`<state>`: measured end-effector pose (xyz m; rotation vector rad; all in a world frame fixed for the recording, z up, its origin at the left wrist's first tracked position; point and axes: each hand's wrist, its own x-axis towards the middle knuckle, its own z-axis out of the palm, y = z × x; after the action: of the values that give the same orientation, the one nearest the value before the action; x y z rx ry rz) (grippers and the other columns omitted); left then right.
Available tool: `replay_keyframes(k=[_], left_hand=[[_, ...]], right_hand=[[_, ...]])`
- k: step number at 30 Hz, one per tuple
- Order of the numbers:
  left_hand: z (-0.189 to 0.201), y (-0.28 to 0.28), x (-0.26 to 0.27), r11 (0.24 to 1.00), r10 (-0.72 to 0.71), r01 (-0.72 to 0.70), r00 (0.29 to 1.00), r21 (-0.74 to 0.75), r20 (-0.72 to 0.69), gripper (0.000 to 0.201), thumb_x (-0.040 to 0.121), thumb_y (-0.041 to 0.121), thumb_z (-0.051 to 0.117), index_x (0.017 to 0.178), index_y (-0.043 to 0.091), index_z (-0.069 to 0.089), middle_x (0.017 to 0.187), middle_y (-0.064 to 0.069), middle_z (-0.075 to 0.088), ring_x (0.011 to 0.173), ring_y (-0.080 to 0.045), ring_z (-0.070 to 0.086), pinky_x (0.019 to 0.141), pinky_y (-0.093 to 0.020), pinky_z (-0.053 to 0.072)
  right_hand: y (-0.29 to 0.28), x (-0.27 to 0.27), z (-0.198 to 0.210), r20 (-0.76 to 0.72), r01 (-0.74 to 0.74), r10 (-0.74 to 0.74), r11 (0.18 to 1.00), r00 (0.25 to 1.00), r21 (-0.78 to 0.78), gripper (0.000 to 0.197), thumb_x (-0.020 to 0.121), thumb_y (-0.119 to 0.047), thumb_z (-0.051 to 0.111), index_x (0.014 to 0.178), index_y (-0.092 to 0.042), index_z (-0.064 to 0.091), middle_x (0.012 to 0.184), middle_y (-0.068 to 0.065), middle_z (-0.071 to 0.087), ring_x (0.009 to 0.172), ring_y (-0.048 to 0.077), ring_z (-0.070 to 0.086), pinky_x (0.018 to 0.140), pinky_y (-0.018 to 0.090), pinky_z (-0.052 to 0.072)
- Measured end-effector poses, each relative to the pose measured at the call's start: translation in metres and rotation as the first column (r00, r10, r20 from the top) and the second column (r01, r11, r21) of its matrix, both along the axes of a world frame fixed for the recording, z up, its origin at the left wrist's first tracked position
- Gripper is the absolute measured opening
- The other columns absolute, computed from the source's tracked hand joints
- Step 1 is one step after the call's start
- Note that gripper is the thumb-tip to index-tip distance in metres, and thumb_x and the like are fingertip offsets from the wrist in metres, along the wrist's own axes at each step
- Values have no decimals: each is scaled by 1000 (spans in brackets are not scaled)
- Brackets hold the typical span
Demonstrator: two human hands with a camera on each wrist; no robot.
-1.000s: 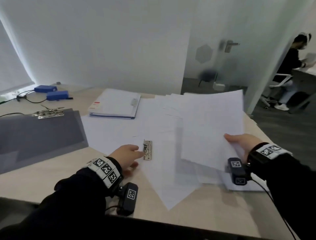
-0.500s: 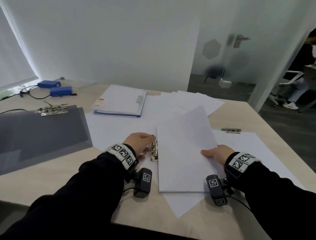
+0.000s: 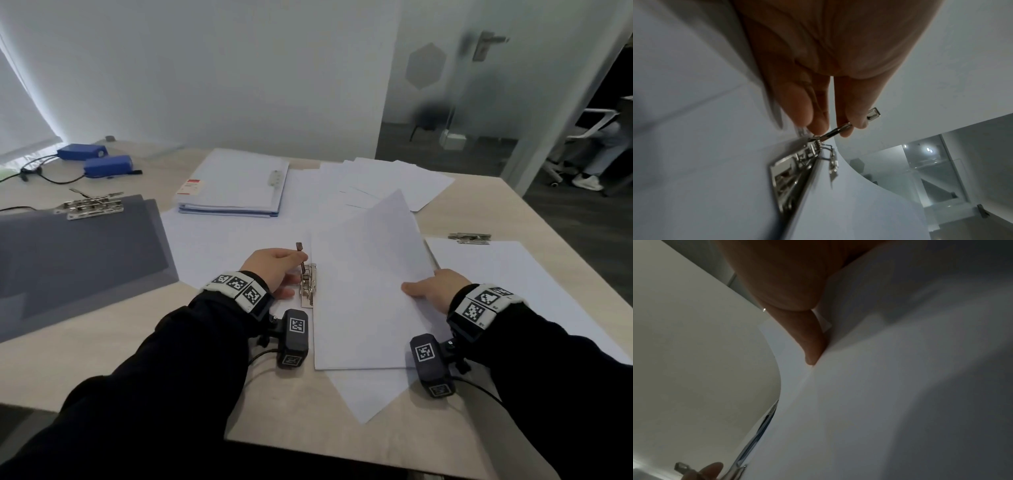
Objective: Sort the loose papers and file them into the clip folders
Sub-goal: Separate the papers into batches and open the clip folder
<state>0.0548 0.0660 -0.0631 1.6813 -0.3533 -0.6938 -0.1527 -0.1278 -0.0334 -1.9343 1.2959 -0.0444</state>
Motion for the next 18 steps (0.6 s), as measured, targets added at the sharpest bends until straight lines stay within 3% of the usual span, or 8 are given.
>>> replay_keyframes(k=[2,6,9,13,16,18], left_hand=[[-1,0,1,1000,-2,2,1000,-4,4,23,89,31,70,105,14,73,101,-9,70,68,-12,66,51,-25,57],[-2,0,1,1000,5,-5,1000,-15,1,23,88,31,72,104,14,74,104,-9,71,71,-13,67,52,-25,57],[-2,0,1,1000,11,-11,1000,-14,5,24,87,32,72,104,15,74,99,-7,71,64,-11,66,49,-24,55],[-2,0,1,1000,15,-15,1000,-21,1,24,87,31,72,105,15,74,98,-5,70,66,-10,67,49,-24,54],[-2,0,1,999,23,-23,1000,-22,1,24,87,32,73,104,15,74,101,-7,71,68,-12,67,51,-24,56],[-2,0,1,999,23,-23,1000,-24,2,23,87,31,73,103,15,74,103,-8,72,68,-12,67,52,-24,56]], right_hand=[[5,0,4,-7,-7,7,1000,1000,-17,69,91,-36,65,141,4,39,142,17,48,126,32,50,95,30,38],[8,-4,6,123,-2,-8,997,992,83,43,89,-32,68,123,-9,58,104,2,64,89,21,60,84,29,42],[7,-6,13,142,-29,8,989,990,148,34,92,-34,62,120,-17,56,114,0,54,101,20,51,92,30,36],[2,-7,21,62,-45,38,991,997,125,39,92,-35,57,120,-9,52,101,8,51,84,26,50,72,29,37],[0,-9,20,63,-12,3,989,998,151,44,90,-41,60,125,-15,54,90,7,49,67,24,48,63,29,39],[-2,-12,20,49,7,-16,984,999,180,37,90,-42,60,120,-20,55,90,7,49,63,25,48,64,34,43]])
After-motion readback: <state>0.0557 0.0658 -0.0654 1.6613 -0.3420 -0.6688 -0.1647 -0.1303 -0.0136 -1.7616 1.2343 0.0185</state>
